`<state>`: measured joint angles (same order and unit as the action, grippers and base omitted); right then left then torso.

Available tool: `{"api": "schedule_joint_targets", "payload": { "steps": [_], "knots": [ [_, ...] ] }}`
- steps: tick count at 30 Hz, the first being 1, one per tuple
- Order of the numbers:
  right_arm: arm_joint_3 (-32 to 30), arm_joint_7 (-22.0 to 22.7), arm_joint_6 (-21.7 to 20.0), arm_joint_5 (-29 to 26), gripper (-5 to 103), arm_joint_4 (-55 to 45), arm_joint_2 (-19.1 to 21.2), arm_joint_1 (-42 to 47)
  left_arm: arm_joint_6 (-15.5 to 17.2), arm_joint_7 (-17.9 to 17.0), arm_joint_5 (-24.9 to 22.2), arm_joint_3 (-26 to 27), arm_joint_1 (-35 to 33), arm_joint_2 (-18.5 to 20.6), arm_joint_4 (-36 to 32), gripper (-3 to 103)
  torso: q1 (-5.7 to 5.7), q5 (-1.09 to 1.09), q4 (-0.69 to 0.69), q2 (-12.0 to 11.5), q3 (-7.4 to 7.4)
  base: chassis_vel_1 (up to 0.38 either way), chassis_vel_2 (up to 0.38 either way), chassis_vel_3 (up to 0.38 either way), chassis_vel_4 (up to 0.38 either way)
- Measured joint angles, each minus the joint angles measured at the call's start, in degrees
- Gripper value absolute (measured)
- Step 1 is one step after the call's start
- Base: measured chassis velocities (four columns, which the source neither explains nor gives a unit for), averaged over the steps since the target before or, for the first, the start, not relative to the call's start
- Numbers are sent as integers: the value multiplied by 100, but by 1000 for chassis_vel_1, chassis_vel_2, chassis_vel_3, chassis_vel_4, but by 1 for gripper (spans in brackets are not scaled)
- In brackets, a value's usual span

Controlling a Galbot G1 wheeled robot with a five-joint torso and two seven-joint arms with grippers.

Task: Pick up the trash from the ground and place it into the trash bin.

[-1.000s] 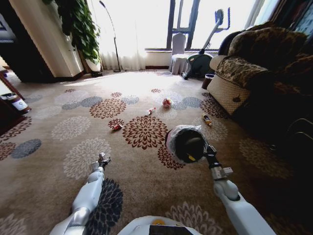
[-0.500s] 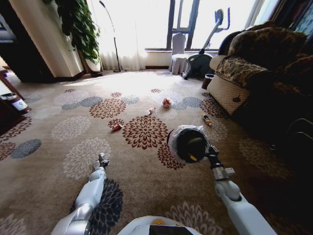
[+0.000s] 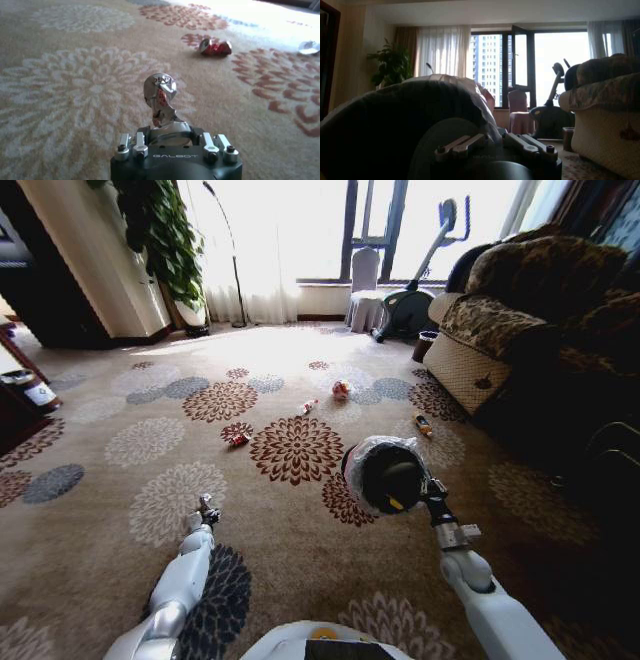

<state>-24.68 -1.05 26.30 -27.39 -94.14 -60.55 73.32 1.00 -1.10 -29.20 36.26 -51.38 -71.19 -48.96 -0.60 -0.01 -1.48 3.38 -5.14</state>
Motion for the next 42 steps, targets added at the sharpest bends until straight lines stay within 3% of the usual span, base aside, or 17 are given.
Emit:
{"api": "schedule_joint_targets", "payload": {
  "steps": [5, 7, 8, 11, 12, 15, 16, 17, 19, 20, 22, 23, 25, 26, 27, 32, 42],
  "knots": [
    [161, 1, 37, 3, 0, 170, -55, -215, 35, 302, -674, 20, -934, 229, -2032, 51, 0, -3, 2, 0, 1, 0, 0, 0, 0],
    [290, 2, 114, 3, 0, 328, -49, -387, -78, 693, -788, 11, -1550, 423, -3109, 51, 0, 4, -3, 0, 0, 0, 0, 0, 0],
    [290, 2, 114, 3, 0, 328, -49, -387, -78, 693, -788, 11, -1550, 423, -3109, 51, 0, 4, -3, 0, 0, 0, 0, 0, 0],
    [546, 0, 225, 100, 0, 718, -94, -811, -151, 1893, -1738, 57, -2220, 746, -4737, 51, 1, -3, -2, 0, 1, 0, 0, 0, 0],
    [546, 0, 225, 100, 0, 718, -94, -811, -151, 1893, -1738, 57, -2220, 746, -4737, 51, 1, -3, -2, 0, 1, 0, 0, 0, 0],
    [913, 4, 341, 197, 0, 1104, -214, -1406, 113, 1980, -2376, -73, -2393, 954, -5880, 51, 0, 0, 2, 0, 0, 0, 0, 0, 0],
    [913, 4, 341, 197, 0, 1104, -214, -1406, 113, 1980, -2376, -73, -2393, 954, -5880, 51, 0, 0, 2, 0, 0, 0, 0, 0, 0],
    [1070, 1, 398, 235, 0, 1254, -267, -1645, 332, 1873, -2666, -173, -2426, 1016, -6265, 51, 0, 0, 2, 0, 0, 0, 0, 0, 0],
    [1322, -1, 493, 314, 0, 1483, -365, -2056, 919, 1281, -3863, -484, -2484, 1088, -7035, 51, 0, 0, -2, 0, -1, 0, 0, 0, 0],
    [1322, -1, 493, 314, 0, 1483, -365, -2056, 919, 1281, -3863, -484, -2484, 1088, -7035, 51, 0, 0, -2, 0, -1, 0, 0, 0, 0],
    [1507, 1, 534, 405, 0, 1570, -466, -2372, 1517, 404, -5360, -831, -2469, 1095, -7701, 51, 0, 0, -2, 0, 0, 0, 0, 0, 0],
    [1507, 1, 534, 405, 0, 1570, -466, -2372, 1517, 404, -5360, -831, -2469, 1095, -7701, 51, 0, 0, -2, 0, 0, 0, 0, 0, 0],
    [1631, 1, 537, 514, 0, 1525, -528, -2475, 2055, -412, -6500, -1018, -2391, 1059, -8036, 51, 0, 0, 1, 0, 0, 0, 0, 0, 0],
    [1708, -1, 537, 561, 0, 1479, -545, -2490, 2283, -662, -6749, -1110, -2371, 1045, -8102, 51, 0, 0, 1, 0, 0, 0, 0, 0, 0],
    [1786, -2, 523, 603, 0, 1416, -553, -2492, 2434, -858, -6931, -1226, -2367, 1026, -8158, 51, 0, 0, 1, 0, -1, 0, 0, 0, 0],
    [1915, 1, 470, 615, 0, 1108, -516, -2396, 2534, -1237, -7384, -1474, -2300, 815, -8188, 51, 0, 2, -1, 0, 0, 0, 0, 0, 0],
    [2066, -1, 406, 653, 0, 426, -389, -1845, 2054, -1638, -7488, -1957, -1586, 216, -7269, 51, 0, 1, -1, 0, 0, 0, 0, 0, 0]
  ]
}}
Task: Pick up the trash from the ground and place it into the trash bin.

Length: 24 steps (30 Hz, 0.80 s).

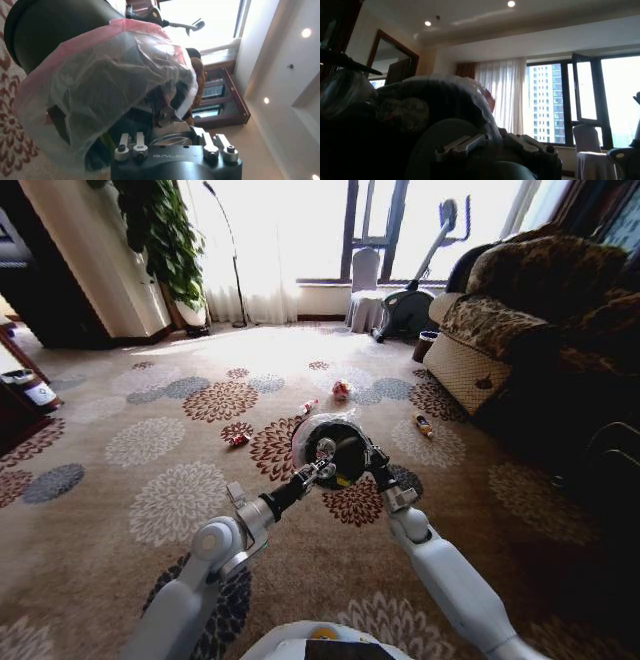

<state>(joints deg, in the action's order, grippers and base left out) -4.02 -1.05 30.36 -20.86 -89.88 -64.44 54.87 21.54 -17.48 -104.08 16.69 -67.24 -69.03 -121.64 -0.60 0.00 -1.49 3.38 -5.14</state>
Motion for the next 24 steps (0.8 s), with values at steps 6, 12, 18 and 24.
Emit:
{"api": "schedule_joint_targets", "payload": {
  "steps": [6, 12, 18, 24],
  "knots": [
    [22, 2, -6, 14, 0, -89, -39, 159, -175, -210, -181, -199, 421, -226, 296, 55, 0, 0, 2, 0, 0, 0, 0, 0, 0],
    [-39, 1, -5, 61, 0, -122, -48, 261, -409, -144, -263, -266, 242, -280, 305, 77, 0, 0, 1, 0, 0, 0, 0, 0, 0],
    [-81, 3, -6, 62, 0, -124, -44, 276, -352, -66, -200, -200, -101, -237, 223, 97, 0, 0, 0, 0, 0, 0, 0, 0, 0],
    [-166, 0, -36, 64, 0, -110, -40, 322, -2, 523, 542, -188, -411, -51, -58, 100, 0, -1, 0, 0, 0, 0, 0, 0, 0]
  ]
}}
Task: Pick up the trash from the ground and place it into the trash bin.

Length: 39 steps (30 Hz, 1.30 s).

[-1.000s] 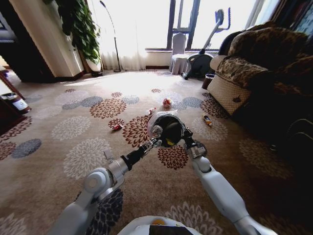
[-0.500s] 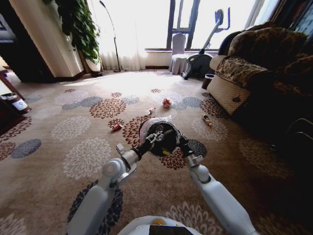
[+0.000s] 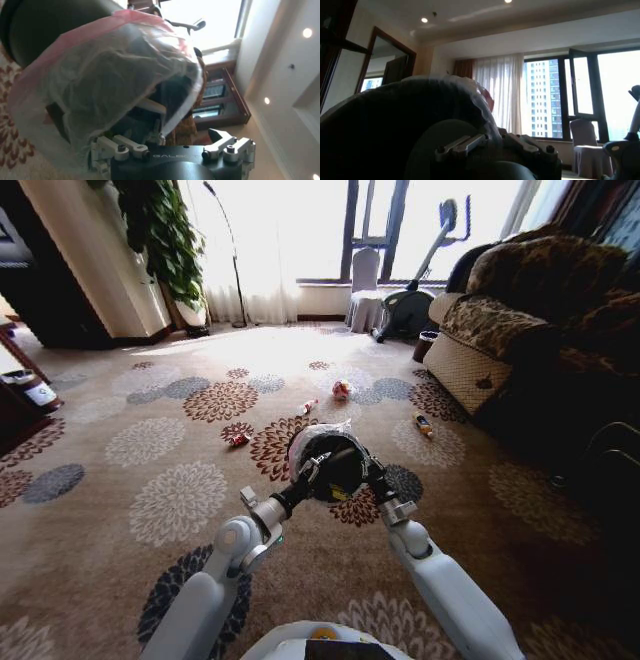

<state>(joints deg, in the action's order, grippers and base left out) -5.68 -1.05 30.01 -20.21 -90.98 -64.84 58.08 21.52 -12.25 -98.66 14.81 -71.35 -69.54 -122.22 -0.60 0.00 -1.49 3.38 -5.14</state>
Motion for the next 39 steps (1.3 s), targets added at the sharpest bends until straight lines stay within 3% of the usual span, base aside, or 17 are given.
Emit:
{"api": "schedule_joint_targets", "payload": {
  "steps": [1, 4, 5, 6, 7, 9, 10, 11, 12, 14, 16, 19, 25, 29, 33, 35, 39],
  "knots": [
    [0, 0, 0, 0, 0, 0, 0, 0, 0, 0, 0, 0, 0, 0, 0, 100, 0, 0, 0, 0, 0, 0, 0, 0, 0],
    [-174, 1, -343, 164, 0, 3, 37, 73, 80, 913, 1078, 117, -180, 142, -193, 100, 0, 0, 1, 0, 0, 0, 0, 0, 0],
    [-174, 1, -343, 164, 0, 3, 37, 73, 80, 913, 1078, 117, -180, 142, -193, 100, 0, 0, 1, 0, 0, 0, 0, 0, 0],
    [-239, 0, -438, 234, 0, 25, 38, 94, -45, 1270, 1604, 150, -239, 189, -196, 100, 0, 0, 1, 0, 0, 0, 0, 0, 0],
    [-239, 0, -438, 234, 0, 25, 38, 94, -45, 1270, 1604, 150, -239, 189, -196, 100, 0, 0, 1, 0, 0, 0, 0, 0, 0],
    [-406, 4, -641, 168, 0, 33, 43, 170, -536, 1857, 2877, 219, -306, 243, -112, 100, 0, 0, 1, 0, 0, 0, 0, 0, 0],
    [-464, 3, -713, 112, 0, 9, 64, 220, -1086, 1991, 3685, 269, -288, 249, 30, 100, 0, 0, 1, 0, 0, 0, 0, 0, 0],
    [-464, 3, -713, 112, 0, 9, 64, 220, -1086, 1991, 3685, 269, -288, 249, 30, 100, 0, 0, 1, 0, 0, 0, 0, 0, 0],
    [-535, -1, -779, 82, 0, -30, 96, 290, -1653, 2105, 4513, 402, -201, 253, 223, 100, 0, 0, 0, 0, 0, 0, 0, 0, 0],
    [-710, 0, -775, -61, 0, -105, 170, 432, -2273, 2103, 5747, 689, 0, 323, 491, 100, 0, 0, 0, 0, 0, 0, 0, 0, 0],
    [-805, 2, -740, -179, 0, -163, 197, 508, -2441, 1991, 6058, 816, 81, 389, 581, 100, 0, 3, 3, 0, 0, 0, 0, 0, 0],
    [-1131, 3, -571, -340, 0, -345, 212, 748, -2707, 1473, 6465, 1286, 293, 541, 1077, 100, 0, -1, 2, 0, 0, 0, 0, 0, 0],
    [-1474, -1, -835, -204, 0, -724, 308, 1216, -2639, 910, 7198, 1755, 449, 491, 2170, 100, 0, 3, 1, 0, -1, 0, 0, 0, 0],
    [-1646, 5, -807, -200, 0, -994, 386, 1485, -2847, 1251, 7480, 1958, 460, 615, 3162, 100, 0, 4, 4, 0, 0, 0, 0, 0, 0],
    [-1731, 1, -788, -205, 0, -1292, 391, 1657, -3494, 1772, 8264, 2113, 607, 927, 4511, 100, 0, 2, -2, 0, 0, -6, 14, 8, -11],
    [-1729, 0, -787, -197, 0, -1321, 367, 1677, -3632, 1810, 8376, 2145, 661, 927, 4732, 100, 0, 3, -2, 0, 1, -24, 80, 60, -46],
    [-1660, 0, -781, -118, 0, -1344, 267, 1685, -3458, 1668, 7977, 2092, 601, 836, 4821, 100, 1, 2, 0, 0, 1, -88, 141, 119, -136]
  ]
}}
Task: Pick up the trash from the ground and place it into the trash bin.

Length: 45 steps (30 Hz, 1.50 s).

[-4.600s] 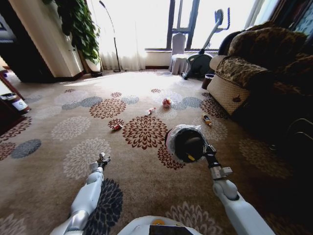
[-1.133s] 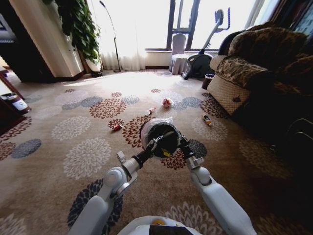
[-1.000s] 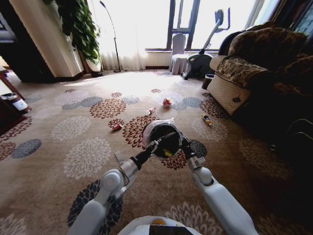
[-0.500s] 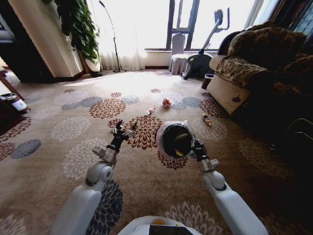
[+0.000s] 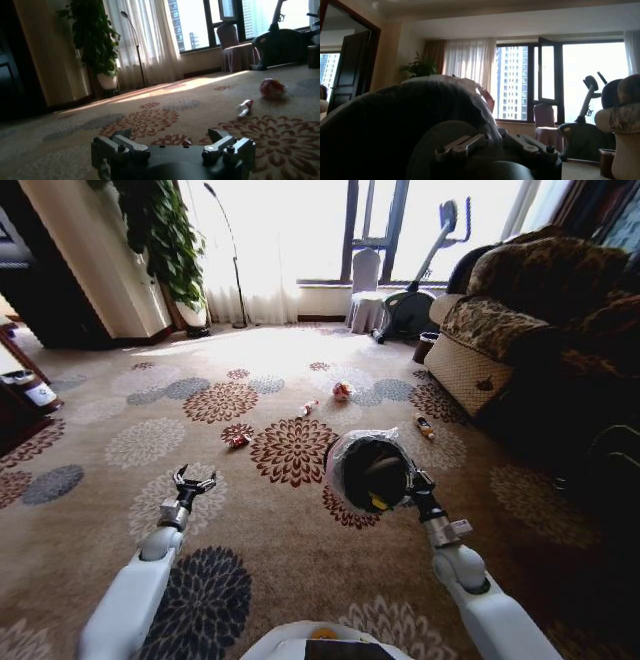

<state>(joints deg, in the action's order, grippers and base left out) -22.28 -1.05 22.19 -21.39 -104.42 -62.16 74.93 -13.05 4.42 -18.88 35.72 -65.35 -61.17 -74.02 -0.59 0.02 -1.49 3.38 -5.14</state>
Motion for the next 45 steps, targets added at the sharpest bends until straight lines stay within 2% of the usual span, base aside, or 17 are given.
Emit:
{"api": "schedule_joint_targets", "payload": {
  "steps": [6, 9, 14, 16, 21, 22, 24, 25, 30, 32, 34, 38, 40, 42, 43, 44, 45],
  "knots": [
    [55, 0, 61, 51, 0, -3, -68, 22, 127, -90, -470, -90, -18, -42, 45, 100, 0, 1, 1, 0, -1, -232, 204, 222, -212],
    [55, 0, 108, 156, 0, 27, -83, 90, 325, -142, -823, -140, 71, -45, 68, 100, -1, -4, 1, 0, -1, -277, 275, 281, -278],
    [55, 1, 146, 169, 0, 33, -78, 140, 405, -187, -846, -212, 260, -82, 176, 100, -1, 1, 2, 0, -1, -297, 314, 304, -310],
    [56, 0, 203, 176, 0, 26, -75, 145, 425, -207, -715, -282, 454, -113, 333, 100, -1, -4, 1, 0, -1, -318, 319, 322, -337],
    [55, 2, 244, 212, 0, -2, -74, 133, 485, -288, -494, -376, 759, -111, 685, 100, -1, 0, 2, 0, -1, -350, 329, 339, -334],
    [55, 1, 248, 220, 0, -5, -70, 133, 531, -325, -465, -404, 860, -88, 821, 100, -2, -4, 2, 0, -2, -289, 293, 340, -270],
    [107, 2, 257, 222, 0, 9, -62, 72, 640, -377, -440, -425, 997, -31, 1102, 100, -6, 2, 3, -1, -4, -224, 228, 185, -212],
    [107, 2, 257, 222, 0, 9, -62, 72, 640, -377, -440, -425, 997, -31, 1102, 100, -6, 2, 3, -1, -4, -224, 228, 167, -154],
    [236, 1, 308, 229, 0, 101, -49, -26, 691, -295, -569, -532, 1361, 150, 1937, 100, -3, -3, -1, -1, -2, -72, 73, 51, -40],
    [288, 1, 329, 231, 0, 143, -38, -65, 759, -244, -764, -576, 1501, 203, 2261, 100, 2, 1, 1, 0, 2, 56, -23, -52, 53],
    [402, 1, 368, 212, 0, 219, -11, -158, 1008, -244, -1279, -579, 1577, 237, 2493, 100, 2, -4, -1, 0, 2, 68, -64, -54, 36],
    [426, 1, 405, 159, 0, 242, 24, -153, 1187, -209, -1616, -612, 1724, 197, 2755, 100, 1, -2, -2, 0, 0, 14, -16, -11, 11],
    [425, 1, 414, 149, 0, 248, 32, -135, 1175, -164, -1548, -647, 1801, 167, 2885, 100, 0, -2, -1, 0, -1, 0, 0, 0, 0],
    [406, -1, 414, 131, 0, 250, 49, -104, 1052, -60, -1144, -720, 1988, 86, 3184, 100, -1, 0, 3, -1, -2, 0, 0, 0, 0],
    [406, -1, 414, 131, 0, 250, 49, -104, 1052, -60, -1144, -720, 1988, 86, 3184, 100, -1, 0, 3, -1, -2, 0, 0, 0, 0],
    [396, 1, 414, 124, 0, 250, 53, -104, 969, -26, -935, -736, 2038, 61, 3278, 100, -1, -1, 4, 0, -1, 0, 0, 0, 0],
    [383, 2, 414, 114, 0, 250, 59, -110, 804, 32, -495, -754, 2095, 24, 3420, 100, 0, -2, 5, 0, -1, 0, 0, 0, 0]
  ]
}}
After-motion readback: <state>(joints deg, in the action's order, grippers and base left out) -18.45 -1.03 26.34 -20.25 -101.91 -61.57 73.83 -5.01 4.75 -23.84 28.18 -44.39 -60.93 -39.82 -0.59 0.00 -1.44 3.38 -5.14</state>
